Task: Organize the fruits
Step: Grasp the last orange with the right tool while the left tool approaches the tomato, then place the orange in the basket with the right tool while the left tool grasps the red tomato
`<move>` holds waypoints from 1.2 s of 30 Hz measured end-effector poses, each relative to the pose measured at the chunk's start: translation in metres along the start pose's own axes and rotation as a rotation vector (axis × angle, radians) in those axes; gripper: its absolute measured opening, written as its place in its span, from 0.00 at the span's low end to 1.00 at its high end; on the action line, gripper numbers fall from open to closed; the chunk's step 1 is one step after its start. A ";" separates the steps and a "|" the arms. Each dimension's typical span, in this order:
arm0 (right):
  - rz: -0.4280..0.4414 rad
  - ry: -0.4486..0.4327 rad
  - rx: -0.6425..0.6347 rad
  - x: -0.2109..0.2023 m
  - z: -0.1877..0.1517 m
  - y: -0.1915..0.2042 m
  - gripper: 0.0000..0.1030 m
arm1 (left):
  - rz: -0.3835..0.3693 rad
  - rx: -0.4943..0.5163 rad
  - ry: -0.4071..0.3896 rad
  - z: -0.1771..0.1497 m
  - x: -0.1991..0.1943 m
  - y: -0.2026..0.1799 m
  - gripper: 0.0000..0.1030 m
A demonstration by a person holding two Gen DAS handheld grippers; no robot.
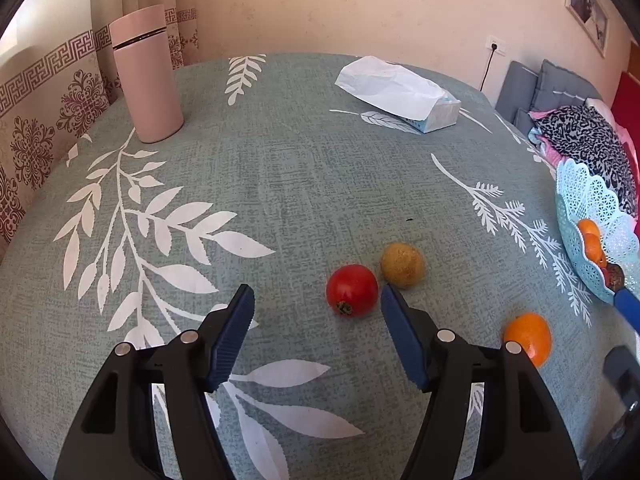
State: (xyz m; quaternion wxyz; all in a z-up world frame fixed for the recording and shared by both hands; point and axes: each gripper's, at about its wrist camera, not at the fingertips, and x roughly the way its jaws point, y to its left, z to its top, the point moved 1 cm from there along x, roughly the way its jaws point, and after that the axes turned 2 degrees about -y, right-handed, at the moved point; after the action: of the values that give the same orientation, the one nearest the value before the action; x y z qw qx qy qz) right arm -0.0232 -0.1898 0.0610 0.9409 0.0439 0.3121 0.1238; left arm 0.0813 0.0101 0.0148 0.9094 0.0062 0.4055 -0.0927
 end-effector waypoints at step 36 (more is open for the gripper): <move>-0.395 -0.132 0.285 -0.043 0.030 -0.129 0.60 | -0.013 0.013 0.002 -0.001 0.008 -0.007 0.64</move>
State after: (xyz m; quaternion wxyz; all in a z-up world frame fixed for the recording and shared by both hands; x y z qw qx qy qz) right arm -0.0121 -0.3258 0.0899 0.9494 0.1223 0.2670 -0.1110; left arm 0.0846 0.0019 0.0090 0.9083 0.0095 0.4058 -0.1014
